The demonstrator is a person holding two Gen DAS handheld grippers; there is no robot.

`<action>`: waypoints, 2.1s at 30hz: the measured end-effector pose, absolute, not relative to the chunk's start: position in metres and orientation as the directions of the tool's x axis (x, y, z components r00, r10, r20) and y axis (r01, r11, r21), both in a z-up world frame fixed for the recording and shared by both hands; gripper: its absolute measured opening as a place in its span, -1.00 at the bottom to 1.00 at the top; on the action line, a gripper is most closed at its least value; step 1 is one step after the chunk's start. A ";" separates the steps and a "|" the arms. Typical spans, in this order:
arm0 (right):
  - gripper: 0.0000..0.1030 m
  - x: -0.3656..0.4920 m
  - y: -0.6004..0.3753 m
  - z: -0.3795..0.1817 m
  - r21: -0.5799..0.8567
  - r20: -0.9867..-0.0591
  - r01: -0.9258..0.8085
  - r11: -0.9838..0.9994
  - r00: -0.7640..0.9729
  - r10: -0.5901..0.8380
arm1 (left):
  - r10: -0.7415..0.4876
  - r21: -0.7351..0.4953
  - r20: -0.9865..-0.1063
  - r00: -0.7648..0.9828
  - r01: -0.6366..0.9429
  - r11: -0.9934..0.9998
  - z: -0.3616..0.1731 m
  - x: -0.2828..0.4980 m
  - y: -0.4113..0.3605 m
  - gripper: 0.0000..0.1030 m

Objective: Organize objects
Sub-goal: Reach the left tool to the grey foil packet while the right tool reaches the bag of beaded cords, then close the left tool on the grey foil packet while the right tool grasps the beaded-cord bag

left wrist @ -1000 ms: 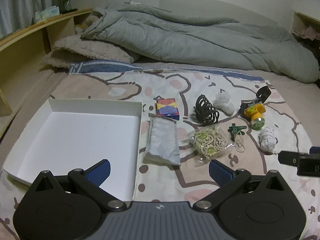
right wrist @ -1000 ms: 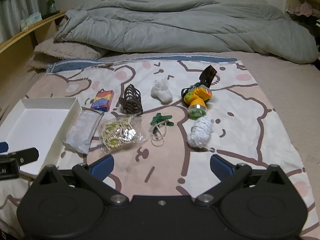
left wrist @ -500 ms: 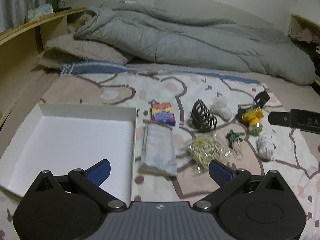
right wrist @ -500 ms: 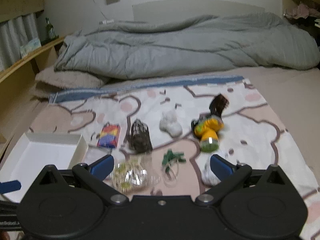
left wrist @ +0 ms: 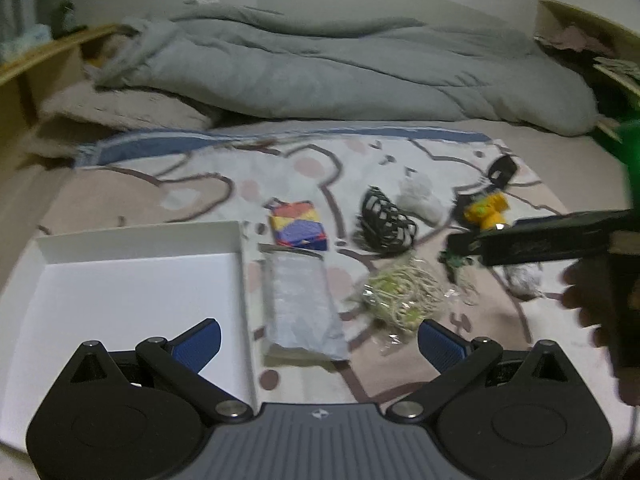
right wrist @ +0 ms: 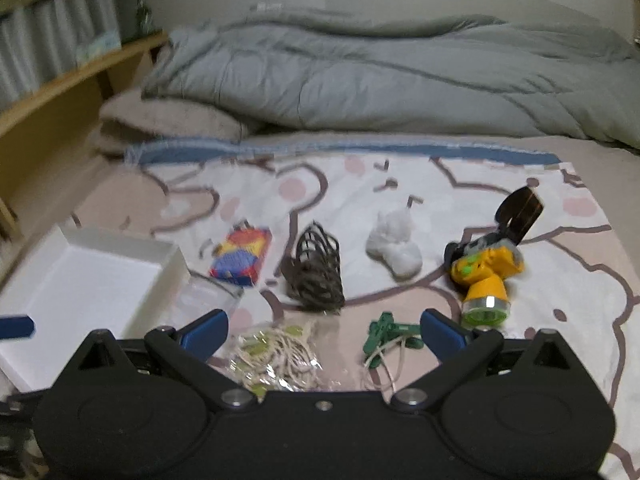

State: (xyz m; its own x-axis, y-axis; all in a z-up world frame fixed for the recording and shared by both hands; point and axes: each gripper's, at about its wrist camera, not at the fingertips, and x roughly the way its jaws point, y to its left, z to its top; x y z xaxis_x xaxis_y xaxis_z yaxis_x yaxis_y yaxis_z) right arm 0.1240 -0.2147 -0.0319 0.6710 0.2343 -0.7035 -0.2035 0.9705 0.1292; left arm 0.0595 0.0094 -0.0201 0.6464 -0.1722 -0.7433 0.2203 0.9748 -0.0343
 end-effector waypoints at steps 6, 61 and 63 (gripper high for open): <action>0.98 0.139 -0.204 -0.062 0.177 -0.764 -0.224 0.958 0.582 0.278 | -0.128 0.077 -0.750 0.649 0.279 0.957 -0.031 0.067 0.002 1.00; -0.20 0.083 -0.314 -0.081 0.300 -0.852 -0.049 0.953 0.435 0.291 | -0.164 -0.071 -0.932 0.323 0.282 0.957 -0.115 0.114 -0.029 -0.50; 0.04 0.085 -0.311 -0.080 0.304 -0.847 -0.030 0.952 0.449 0.284 | -0.152 -0.048 -0.916 0.372 0.275 0.960 -0.111 0.113 -0.027 -0.46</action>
State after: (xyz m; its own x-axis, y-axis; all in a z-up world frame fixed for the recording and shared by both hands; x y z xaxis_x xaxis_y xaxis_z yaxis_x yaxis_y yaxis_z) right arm 0.0848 -0.3111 -0.0795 0.4485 0.2843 -0.8474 -0.0295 0.9523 0.3038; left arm 0.1125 -0.0266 -0.1109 0.3716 -0.1523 -0.9158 0.2754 0.9601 -0.0480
